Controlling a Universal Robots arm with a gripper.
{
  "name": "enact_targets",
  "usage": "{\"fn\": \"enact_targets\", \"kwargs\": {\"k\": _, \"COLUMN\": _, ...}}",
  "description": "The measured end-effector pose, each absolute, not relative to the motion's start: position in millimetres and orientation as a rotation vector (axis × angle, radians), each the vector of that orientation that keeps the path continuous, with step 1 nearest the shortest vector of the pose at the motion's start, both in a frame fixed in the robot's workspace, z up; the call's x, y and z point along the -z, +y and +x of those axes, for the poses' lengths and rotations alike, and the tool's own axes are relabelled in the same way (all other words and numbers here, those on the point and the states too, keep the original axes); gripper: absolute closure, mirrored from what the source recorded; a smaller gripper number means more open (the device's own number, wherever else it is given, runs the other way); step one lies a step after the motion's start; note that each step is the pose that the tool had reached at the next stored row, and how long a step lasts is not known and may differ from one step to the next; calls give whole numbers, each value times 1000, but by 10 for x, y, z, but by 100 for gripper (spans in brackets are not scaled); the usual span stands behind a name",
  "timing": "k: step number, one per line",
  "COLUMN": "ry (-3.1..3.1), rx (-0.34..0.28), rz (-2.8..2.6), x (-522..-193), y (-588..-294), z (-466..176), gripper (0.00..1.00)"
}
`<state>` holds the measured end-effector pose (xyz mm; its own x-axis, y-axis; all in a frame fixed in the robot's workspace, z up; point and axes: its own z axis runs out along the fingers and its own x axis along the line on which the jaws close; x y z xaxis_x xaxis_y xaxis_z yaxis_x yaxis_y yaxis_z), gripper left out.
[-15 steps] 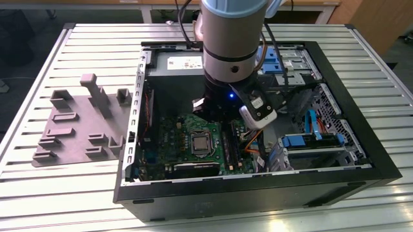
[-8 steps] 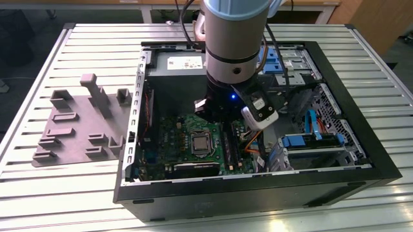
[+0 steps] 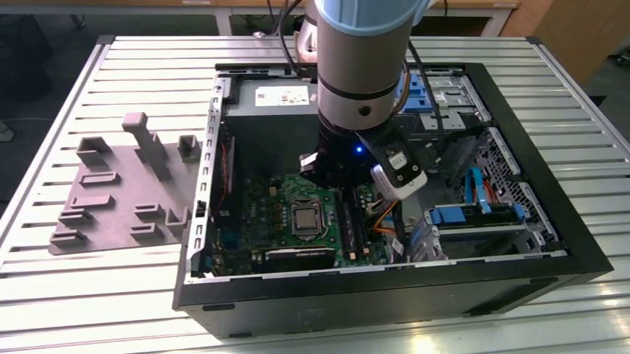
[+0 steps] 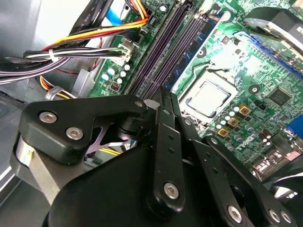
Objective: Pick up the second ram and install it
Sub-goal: 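Insert the second ram into the second slot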
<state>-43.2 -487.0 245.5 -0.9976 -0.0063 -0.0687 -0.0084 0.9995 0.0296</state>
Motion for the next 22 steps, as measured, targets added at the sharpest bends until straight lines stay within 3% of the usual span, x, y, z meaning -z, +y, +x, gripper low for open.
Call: {"fn": "enact_targets", "kwargs": {"k": 22, "ry": 3072, "rx": -49, "rz": 2, "x": -2356, "y": -4870, "z": -415, "gripper": 89}}
